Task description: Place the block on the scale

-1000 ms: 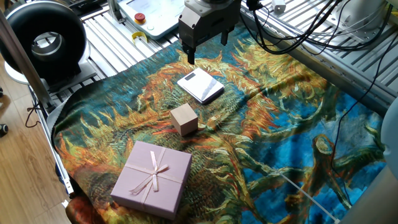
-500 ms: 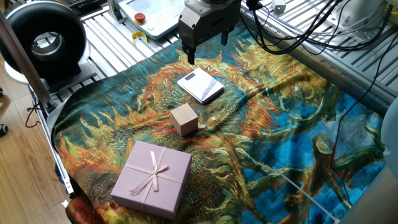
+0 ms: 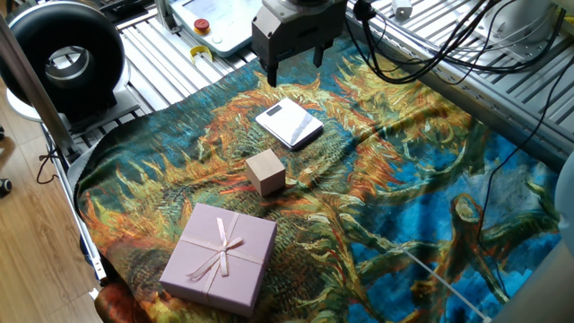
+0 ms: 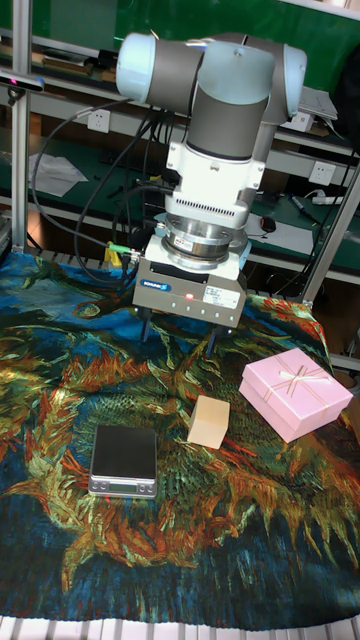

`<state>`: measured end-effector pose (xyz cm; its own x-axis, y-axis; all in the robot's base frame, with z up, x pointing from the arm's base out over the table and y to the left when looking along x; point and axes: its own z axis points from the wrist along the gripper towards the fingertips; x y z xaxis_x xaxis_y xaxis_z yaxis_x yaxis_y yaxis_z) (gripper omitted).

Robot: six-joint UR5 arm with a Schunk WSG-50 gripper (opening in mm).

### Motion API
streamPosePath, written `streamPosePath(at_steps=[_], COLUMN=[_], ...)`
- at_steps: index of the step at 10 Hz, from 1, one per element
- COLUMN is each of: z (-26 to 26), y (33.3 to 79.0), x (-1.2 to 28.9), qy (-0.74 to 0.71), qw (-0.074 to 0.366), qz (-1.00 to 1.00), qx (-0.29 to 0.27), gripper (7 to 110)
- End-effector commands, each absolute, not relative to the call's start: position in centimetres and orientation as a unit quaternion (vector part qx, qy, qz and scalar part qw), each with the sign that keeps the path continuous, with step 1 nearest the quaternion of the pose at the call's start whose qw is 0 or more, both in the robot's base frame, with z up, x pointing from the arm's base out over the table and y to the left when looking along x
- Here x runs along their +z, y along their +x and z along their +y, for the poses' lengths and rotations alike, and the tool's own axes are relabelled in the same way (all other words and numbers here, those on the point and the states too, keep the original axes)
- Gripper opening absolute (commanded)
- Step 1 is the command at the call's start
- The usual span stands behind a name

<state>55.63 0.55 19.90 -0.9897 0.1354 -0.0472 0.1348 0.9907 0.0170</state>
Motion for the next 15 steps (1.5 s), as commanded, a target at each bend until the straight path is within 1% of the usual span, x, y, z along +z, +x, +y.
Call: streamPosePath(at_steps=[1, 2, 4, 7, 9, 12, 14, 15], z=[0.5, 0.2, -1.2, -0.9, -0.4, 0.9, 1.8, 3.4], y=[55.8, 55.7, 56.0, 56.1, 56.1, 56.3, 55.8, 55.8], x=[20.0, 20.1, 20.1, 20.0, 20.0, 20.0, 20.2, 20.1], qy=[0.064, 0.042, -0.060, -0.093, -0.082, 0.001, 0.066, 0.065], qw=[0.027, 0.026, 0.028, 0.031, 0.032, 0.035, 0.018, 0.010], qz=[0.998, 0.999, 0.997, 0.995, 0.996, 0.999, 0.997, 0.996], qx=[0.008, 0.002, -0.026, -0.019, -0.008, 0.017, 0.032, 0.058], gripper=[7, 7, 7, 7, 7, 7, 7, 7])
